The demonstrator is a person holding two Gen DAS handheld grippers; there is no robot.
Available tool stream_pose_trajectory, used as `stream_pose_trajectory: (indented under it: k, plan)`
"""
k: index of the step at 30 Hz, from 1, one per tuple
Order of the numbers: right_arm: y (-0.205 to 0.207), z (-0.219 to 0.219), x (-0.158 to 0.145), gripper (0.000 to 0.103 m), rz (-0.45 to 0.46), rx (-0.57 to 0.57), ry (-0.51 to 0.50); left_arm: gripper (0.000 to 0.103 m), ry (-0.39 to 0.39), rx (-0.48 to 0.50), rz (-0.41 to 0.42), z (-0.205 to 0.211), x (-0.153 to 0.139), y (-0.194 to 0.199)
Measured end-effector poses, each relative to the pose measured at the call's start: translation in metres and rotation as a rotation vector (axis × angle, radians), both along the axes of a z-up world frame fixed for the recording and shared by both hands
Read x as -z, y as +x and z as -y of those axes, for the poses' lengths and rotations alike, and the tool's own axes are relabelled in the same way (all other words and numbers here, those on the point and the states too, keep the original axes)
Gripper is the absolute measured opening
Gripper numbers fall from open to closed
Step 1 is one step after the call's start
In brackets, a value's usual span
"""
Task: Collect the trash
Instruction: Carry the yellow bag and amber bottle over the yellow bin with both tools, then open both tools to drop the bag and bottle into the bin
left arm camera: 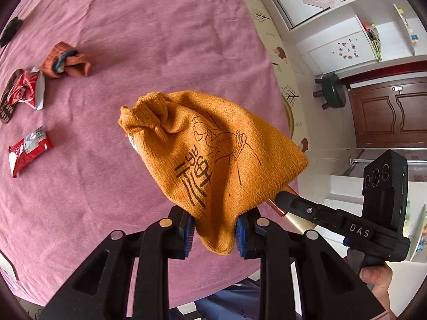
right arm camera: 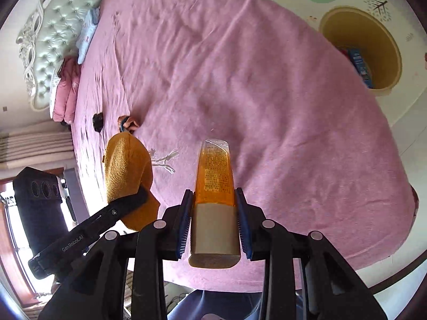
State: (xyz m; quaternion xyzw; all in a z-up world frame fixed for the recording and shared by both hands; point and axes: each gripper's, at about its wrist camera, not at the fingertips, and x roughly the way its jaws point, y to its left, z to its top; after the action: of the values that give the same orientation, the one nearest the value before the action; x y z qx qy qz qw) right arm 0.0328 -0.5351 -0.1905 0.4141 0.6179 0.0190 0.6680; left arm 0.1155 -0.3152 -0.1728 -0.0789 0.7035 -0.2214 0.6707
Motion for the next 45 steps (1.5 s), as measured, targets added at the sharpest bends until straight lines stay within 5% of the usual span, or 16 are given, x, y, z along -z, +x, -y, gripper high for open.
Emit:
stream_pose_trajectory:
  k: [28, 43, 45]
  plan:
    - [-0.031, 0.246, 0.014, 0.031, 0.022, 0.418, -0.041, 0.025, 0.019, 0.303, -0.018, 0.277, 0.036, 0.044]
    - [0.006, 0.317, -0.012, 0.031, 0.088, 0.389, -0.188, 0.027, -0.014, 0.427, 0.037, 0.365, 0.027, 0.076]
    - [0.008, 0.325, -0.017, 0.033, 0.1, 0.39, -0.204, 0.041, -0.01, 0.443, 0.064, 0.373, 0.024, 0.078]
